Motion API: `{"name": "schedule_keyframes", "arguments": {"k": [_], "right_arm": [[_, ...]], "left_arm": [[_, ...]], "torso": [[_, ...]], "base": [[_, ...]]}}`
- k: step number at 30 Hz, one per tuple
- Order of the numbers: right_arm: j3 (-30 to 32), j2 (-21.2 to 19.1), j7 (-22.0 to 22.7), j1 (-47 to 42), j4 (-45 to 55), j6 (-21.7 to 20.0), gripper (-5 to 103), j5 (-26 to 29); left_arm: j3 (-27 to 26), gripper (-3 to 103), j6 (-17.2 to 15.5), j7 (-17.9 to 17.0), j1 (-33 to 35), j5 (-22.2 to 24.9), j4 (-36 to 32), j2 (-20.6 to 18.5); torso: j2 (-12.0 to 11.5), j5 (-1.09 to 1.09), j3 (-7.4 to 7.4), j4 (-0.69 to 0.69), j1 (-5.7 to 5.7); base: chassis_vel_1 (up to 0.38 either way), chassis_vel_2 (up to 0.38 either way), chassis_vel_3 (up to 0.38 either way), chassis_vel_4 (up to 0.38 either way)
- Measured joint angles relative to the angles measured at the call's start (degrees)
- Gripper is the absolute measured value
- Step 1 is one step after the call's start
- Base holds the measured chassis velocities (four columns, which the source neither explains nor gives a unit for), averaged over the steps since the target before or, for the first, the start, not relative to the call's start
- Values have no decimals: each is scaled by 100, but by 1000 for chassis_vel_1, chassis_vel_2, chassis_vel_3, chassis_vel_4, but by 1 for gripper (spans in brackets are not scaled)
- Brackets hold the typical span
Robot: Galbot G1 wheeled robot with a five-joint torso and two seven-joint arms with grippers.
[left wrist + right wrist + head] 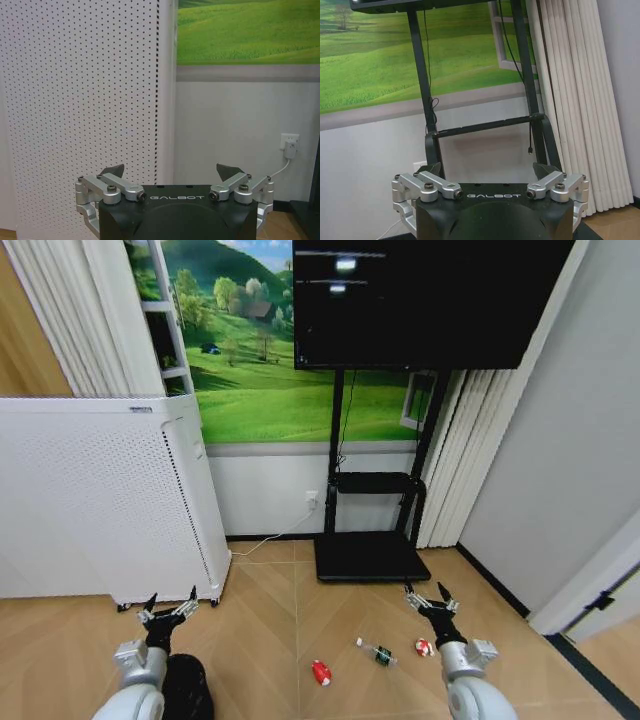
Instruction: Pick up the trash bin and place the garbage on the floor into it.
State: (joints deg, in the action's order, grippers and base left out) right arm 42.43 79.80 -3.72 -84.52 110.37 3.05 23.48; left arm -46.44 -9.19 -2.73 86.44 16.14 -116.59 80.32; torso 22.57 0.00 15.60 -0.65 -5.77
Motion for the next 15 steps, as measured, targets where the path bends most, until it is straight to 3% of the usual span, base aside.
{"name": "schedule_keyframes", "arguments": {"k": [15], "right_arm": [[4, 9, -8, -45, 15, 10, 100, -9]], "left_arm": [[-2, 100, 28, 20, 43, -8, -15, -10]], "torso": [[-352, 0, -229, 0, 123]], "base": [[0, 0, 0, 0]]}}
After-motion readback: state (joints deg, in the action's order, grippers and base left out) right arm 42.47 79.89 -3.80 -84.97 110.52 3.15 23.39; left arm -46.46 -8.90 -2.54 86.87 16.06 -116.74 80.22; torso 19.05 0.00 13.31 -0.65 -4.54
